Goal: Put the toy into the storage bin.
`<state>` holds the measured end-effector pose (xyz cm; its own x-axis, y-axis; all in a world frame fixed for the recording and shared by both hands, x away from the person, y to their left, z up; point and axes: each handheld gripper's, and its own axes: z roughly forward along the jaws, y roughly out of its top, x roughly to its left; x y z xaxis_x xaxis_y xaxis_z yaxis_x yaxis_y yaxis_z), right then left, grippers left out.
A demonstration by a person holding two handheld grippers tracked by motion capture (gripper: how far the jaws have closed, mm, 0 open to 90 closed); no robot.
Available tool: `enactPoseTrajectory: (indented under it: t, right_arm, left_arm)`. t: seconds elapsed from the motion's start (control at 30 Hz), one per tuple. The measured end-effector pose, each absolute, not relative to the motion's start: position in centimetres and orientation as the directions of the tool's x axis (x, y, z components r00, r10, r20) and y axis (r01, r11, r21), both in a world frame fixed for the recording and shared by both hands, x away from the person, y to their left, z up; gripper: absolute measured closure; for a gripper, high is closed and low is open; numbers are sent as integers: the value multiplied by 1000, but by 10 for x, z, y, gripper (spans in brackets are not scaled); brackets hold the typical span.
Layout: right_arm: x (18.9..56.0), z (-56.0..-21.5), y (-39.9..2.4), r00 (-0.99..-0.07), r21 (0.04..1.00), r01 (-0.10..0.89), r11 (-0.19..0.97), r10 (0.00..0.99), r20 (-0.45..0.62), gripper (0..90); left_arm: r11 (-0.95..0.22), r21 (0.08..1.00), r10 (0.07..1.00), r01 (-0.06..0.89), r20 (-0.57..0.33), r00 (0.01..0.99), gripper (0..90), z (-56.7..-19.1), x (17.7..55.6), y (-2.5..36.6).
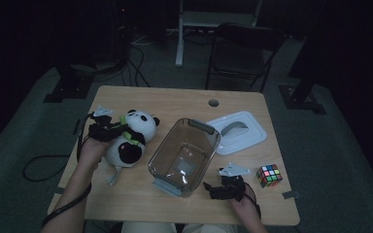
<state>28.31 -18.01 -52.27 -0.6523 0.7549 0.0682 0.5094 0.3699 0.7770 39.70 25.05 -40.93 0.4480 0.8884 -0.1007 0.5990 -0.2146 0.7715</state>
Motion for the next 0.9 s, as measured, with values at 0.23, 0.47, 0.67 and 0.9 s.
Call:
enactPoseTrajectory:
  t: [0.23, 0.47, 0.67, 0.9]
  right_arm:
    - [287, -520, -164, -674, 780, 516, 355, 730, 113, 130]
    - [291, -519, -144, -700, 770, 521, 368, 700, 140, 130]
    - [302, -520, -115, -696, 752, 541, 377, 703, 148, 123]
    - [310, -524, -81, -704, 728, 537, 426, 702, 108, 123]
  left_arm:
    - [-205, 791, 893, 576, -90, 442, 747, -382, 389, 257]
    - [-173, 816, 906, 552, -87, 413, 747, -356, 384, 271]
    - [-177, 831, 901, 526, -77, 426, 747, -338, 381, 273]
    - [-178, 857, 886, 484, -74, 458, 746, -316, 376, 274]
